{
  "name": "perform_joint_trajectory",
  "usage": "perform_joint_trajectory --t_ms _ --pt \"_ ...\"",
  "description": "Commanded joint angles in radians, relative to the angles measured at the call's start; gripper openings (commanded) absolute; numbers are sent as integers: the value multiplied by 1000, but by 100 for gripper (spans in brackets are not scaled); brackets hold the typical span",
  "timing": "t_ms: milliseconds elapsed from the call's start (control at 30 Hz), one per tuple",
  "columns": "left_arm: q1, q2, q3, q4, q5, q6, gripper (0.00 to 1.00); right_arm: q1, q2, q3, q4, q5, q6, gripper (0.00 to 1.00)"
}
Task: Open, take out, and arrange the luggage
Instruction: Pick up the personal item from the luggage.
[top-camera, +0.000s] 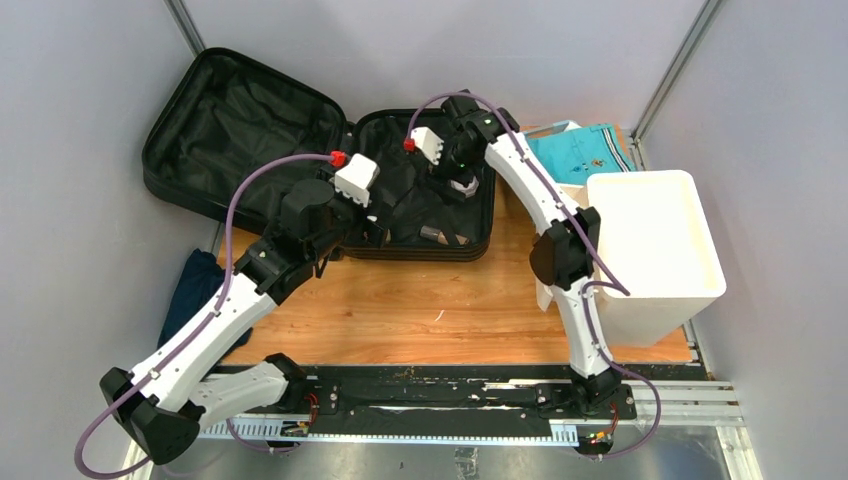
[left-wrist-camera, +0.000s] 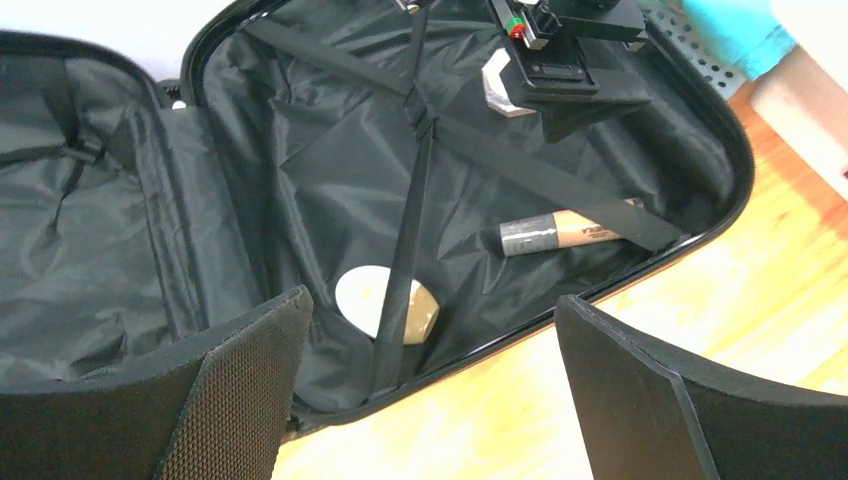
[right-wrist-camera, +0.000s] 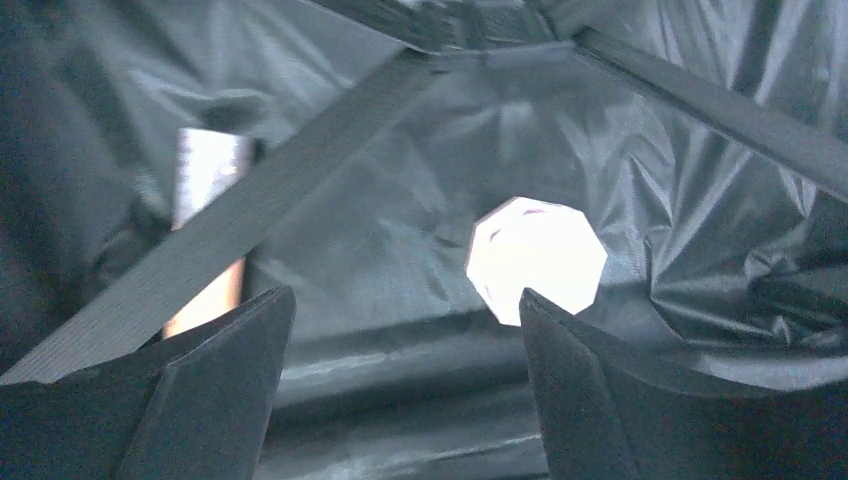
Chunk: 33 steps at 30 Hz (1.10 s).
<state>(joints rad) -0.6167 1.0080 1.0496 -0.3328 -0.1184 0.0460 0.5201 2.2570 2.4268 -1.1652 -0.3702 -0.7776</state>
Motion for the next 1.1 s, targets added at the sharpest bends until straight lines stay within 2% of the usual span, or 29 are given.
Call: perform_joint_trajectory --t_ms 0,100,400,800,1067 --pt "8 -24 -33 -24 -72 -18 100 -1 77 42 66 226 88 86" --pt "10 -26 -40 -22 -82 -12 100 -1 103 34 100 287 116 89" --pt "11 15 -27 -9 -52 -7 100 -2 149 -8 181 417 188 91" --pt "11 42 -22 5 -36 -82 100 -56 217 -25 191 386 252 91" --pt "11 52 -27 27 -11 -135 100 -86 254 -37 191 268 264 91"
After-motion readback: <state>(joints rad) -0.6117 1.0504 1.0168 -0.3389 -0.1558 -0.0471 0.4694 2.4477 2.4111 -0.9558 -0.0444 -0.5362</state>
